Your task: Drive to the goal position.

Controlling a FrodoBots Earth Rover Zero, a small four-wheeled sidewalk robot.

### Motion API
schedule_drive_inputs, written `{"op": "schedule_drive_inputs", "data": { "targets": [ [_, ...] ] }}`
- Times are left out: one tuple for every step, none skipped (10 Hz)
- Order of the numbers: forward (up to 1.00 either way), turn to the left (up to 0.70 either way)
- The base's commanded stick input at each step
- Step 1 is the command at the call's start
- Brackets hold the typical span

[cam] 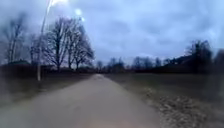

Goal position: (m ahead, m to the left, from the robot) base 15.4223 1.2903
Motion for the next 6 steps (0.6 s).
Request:
{"op": "schedule_drive_inputs", "data": {
  "targets": [
    [1.00, 0.04],
    [1.00, 0.04],
    [1.00, 0.04],
    [1.00, 0.04],
    [1.00, 0.04],
    [1.00, 0.04]
  ]
}}
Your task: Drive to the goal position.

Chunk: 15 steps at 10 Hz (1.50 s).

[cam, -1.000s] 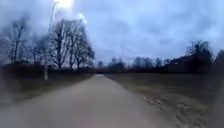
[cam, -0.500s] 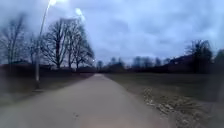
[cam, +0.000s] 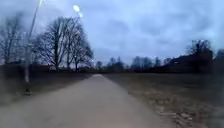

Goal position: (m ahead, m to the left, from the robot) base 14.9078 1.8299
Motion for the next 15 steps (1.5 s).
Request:
{"op": "schedule_drive_inputs", "data": {
  "targets": [
    [1.00, 0.04],
    [1.00, 0.04],
    [1.00, 0.04],
    [1.00, 0.04],
    [1.00, 0.22],
    [1.00, 0.44],
    [1.00, 0.33],
    [1.00, 0.18],
    [1.00, 0.04],
    [1.00, 0.04],
    [1.00, 0.04],
    [1.00, 0.04],
    [1.00, 0.04],
    [1.00, 0.10],
    [1.00, 0.33]
  ]
}}
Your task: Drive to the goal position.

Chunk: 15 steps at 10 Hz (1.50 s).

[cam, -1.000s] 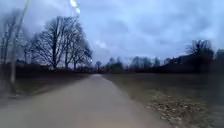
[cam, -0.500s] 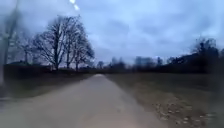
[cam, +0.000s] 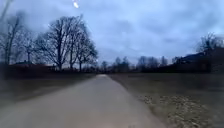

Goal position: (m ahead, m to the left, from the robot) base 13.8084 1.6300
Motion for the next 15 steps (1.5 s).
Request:
{"op": "schedule_drive_inputs", "data": {
  "targets": [
    [1.00, 0.44],
    [1.00, 0.43],
    [1.00, 0.18],
    [1.00, 0.04],
    [1.00, 0.04],
    [1.00, 0.04],
    [1.00, 0.04],
    [1.00, 0.04],
    [1.00, 0.04],
    [1.00, 0.04],
    [1.00, 0.04],
    [1.00, 0.04],
    [1.00, 0.04],
    [1.00, 0.04],
    [1.00, 0.04]
  ]
}}
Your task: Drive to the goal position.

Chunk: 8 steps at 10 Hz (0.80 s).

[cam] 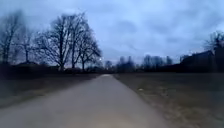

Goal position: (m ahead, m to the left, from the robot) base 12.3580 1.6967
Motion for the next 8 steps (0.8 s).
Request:
{"op": "schedule_drive_inputs", "data": {
  "targets": [
    [1.00, 0.04],
    [1.00, 0.04],
    [1.00, 0.04],
    [1.00, 0.04],
    [1.00, 0.05],
    [1.00, 0.11],
    [1.00, 0.41],
    [1.00, 0.26]
  ]
}}
